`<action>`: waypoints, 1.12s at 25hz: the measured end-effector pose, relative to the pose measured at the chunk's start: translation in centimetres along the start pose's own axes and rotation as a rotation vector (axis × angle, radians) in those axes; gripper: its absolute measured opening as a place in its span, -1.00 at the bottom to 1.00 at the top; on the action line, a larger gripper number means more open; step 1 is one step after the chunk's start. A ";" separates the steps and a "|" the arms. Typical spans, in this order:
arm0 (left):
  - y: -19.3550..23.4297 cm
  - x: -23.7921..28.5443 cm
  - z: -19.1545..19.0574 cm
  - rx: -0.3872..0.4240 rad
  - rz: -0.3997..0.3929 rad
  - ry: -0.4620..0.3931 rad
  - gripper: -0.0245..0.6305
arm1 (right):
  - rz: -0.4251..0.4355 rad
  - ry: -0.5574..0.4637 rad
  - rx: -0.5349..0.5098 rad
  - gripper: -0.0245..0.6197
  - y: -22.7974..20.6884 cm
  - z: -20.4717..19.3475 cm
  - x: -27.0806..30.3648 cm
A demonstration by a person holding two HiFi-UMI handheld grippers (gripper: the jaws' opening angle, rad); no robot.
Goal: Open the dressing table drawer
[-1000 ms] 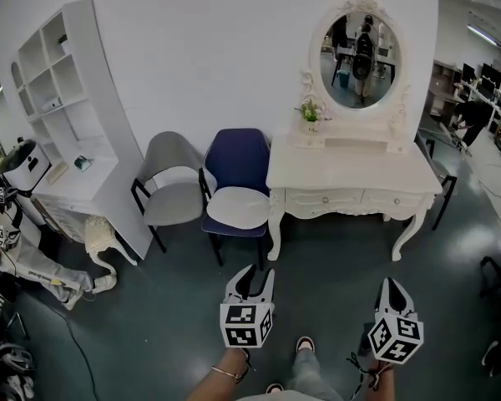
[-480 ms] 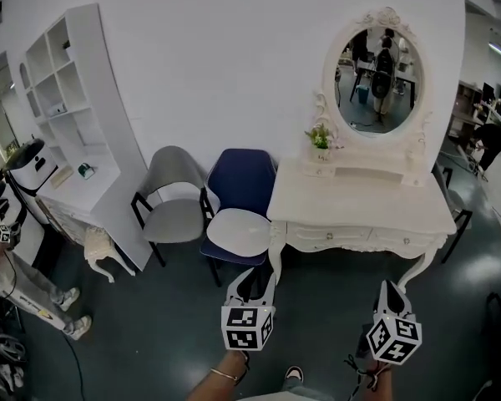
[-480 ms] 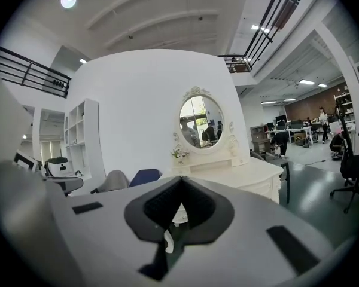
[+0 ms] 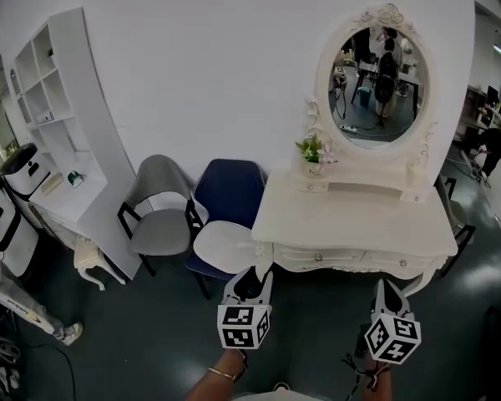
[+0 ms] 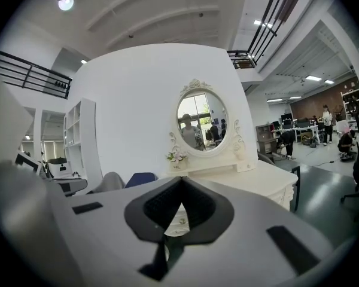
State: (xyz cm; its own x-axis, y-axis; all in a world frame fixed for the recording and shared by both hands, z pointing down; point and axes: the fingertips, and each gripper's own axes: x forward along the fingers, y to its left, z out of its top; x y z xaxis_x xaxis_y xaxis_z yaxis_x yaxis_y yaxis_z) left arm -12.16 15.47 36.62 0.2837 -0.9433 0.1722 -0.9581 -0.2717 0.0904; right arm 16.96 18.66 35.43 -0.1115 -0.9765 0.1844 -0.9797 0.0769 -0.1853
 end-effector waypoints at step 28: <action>2.4 26.1 4.4 0.002 -0.062 0.020 -0.45 | -0.060 -0.009 0.006 -0.90 -6.7 5.9 21.6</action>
State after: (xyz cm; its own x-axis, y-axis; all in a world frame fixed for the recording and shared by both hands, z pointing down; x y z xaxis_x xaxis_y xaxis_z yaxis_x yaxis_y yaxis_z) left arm -7.22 -10.61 36.98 0.3434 -0.9206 0.1858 -0.9387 -0.3300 0.0996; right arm 22.07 -4.18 34.94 -0.0512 -0.9811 0.1868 -0.9835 0.0170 -0.1803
